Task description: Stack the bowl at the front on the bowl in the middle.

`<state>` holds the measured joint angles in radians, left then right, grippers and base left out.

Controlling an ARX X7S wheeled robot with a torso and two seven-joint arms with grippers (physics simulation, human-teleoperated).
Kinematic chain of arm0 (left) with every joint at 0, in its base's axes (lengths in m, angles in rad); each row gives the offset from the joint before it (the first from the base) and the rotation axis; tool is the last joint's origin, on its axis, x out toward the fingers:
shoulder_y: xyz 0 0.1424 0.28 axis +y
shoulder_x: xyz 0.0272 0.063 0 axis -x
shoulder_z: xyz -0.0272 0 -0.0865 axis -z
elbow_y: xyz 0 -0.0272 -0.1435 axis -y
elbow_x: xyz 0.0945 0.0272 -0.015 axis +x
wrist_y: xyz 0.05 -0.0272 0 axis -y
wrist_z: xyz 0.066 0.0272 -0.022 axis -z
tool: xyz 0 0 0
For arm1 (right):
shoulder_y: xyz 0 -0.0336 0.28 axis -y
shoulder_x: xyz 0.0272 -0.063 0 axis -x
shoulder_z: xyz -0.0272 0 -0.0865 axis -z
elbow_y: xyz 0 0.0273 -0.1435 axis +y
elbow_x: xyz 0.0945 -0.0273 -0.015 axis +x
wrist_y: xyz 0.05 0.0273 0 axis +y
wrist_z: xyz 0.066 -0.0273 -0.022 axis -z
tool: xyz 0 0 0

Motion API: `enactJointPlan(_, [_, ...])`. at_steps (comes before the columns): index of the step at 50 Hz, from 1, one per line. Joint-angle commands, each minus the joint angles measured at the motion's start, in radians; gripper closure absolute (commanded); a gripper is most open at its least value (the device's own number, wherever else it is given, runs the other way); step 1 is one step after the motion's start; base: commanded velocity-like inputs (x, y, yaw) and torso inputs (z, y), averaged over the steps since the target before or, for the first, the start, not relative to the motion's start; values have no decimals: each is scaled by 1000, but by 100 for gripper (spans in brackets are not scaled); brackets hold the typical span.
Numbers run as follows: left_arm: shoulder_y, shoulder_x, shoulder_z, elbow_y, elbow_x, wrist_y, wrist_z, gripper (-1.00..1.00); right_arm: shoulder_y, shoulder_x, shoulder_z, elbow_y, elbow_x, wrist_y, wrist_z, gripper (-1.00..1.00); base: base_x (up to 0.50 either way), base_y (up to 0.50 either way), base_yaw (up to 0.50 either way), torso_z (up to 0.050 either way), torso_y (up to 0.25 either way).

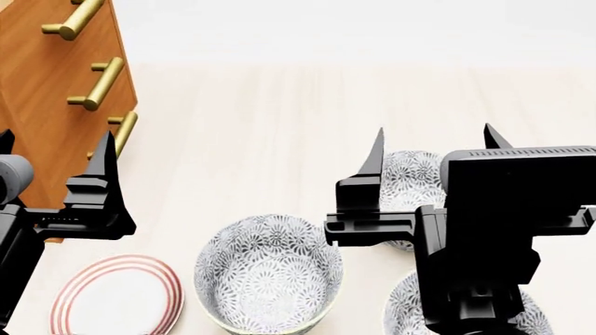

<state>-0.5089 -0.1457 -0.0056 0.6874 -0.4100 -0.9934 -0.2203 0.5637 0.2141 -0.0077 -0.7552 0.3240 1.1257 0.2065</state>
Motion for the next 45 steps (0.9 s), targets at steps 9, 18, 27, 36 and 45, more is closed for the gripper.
enactJointPlan(9, [0, -10, 3, 2, -18, 3, -14, -100, 0, 10, -14, 1, -5, -17, 18, -100, 431, 0, 0, 0, 2])
enactJointPlan(18, [3, -15, 8, -4, -21, 13, -18, -100, -12, 38, -41, 1, 12, -36, -16, -100, 40, 0, 0, 0, 0])
enactJointPlan(27, [6, -19, 11, -5, -28, 17, -24, -100, 20, 11, -23, 30, -15, 25, 60, -100, 111, 0, 0, 0, 0])
enactJointPlan(36, [8, -23, 14, -12, -32, 26, -27, -100, 32, 0, 0, 45, -24, 33, 91, -100, 0, 0, 0, 0, 0])
enactJointPlan(45, [11, -30, 19, -19, -34, 33, -32, -100, 213, -40, 246, 54, 91, 419, 90, -100, 0, 0, 0, 0, 0])
